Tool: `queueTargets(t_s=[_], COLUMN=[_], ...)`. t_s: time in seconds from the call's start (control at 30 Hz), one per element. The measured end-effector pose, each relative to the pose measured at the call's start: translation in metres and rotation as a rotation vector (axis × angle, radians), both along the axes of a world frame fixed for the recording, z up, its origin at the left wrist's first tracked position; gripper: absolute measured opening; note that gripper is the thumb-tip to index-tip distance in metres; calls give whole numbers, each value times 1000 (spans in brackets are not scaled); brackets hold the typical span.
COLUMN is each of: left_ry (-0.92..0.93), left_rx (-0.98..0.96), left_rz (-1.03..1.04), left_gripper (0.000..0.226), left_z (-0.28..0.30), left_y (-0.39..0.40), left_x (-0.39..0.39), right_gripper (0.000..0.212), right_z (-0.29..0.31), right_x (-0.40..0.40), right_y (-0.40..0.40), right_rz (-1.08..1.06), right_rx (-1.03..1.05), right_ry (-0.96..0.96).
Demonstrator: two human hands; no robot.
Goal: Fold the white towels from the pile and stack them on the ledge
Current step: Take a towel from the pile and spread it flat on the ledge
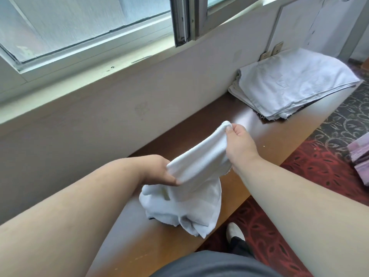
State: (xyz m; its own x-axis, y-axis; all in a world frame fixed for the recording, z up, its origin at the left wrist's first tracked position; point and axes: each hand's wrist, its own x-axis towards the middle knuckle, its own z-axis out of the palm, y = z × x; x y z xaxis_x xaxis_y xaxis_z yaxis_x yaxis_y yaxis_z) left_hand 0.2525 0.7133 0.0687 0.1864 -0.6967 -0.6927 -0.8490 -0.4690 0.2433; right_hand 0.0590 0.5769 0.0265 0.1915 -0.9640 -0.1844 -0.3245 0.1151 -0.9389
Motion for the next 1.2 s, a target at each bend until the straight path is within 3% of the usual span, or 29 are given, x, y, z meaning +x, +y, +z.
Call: queueTargets(t_s=[0.1, 0.23, 0.37, 0.57, 0.67, 0.8, 1.0, 1.2], left_ry=[28, 245, 0, -252, -223, -87, 42, -65], left_rx=[44, 147, 224, -218, -398, -591, -681, -608], left_rz=[28, 159, 59, 221, 390, 562, 630, 441], left_gripper=[32, 26, 28, 14, 5, 20, 25, 32], left_z=[16, 29, 38, 39, 27, 6, -44, -102], left_y=[13, 17, 11, -26, -57, -113, -198, -281], left_x=[15, 38, 50, 51, 48, 34, 2, -27], right_gripper=[21, 19, 24, 25, 23, 27, 30, 27], right_z=[-5, -13, -19, -28, -36, -52, -71, -108], right_x=[-7, -7, -15, -31, -41, -59, -96, -125], right_y=[-10, -13, -21, -38, -49, -76, -121, -171], right_rz=[-27, -96, -207, -258, -314, -428, -363, -304], right_rx=[8, 18, 74, 177, 255, 377, 463, 471], right_ry=[44, 39, -30, -41, -61, -98, -92, 80])
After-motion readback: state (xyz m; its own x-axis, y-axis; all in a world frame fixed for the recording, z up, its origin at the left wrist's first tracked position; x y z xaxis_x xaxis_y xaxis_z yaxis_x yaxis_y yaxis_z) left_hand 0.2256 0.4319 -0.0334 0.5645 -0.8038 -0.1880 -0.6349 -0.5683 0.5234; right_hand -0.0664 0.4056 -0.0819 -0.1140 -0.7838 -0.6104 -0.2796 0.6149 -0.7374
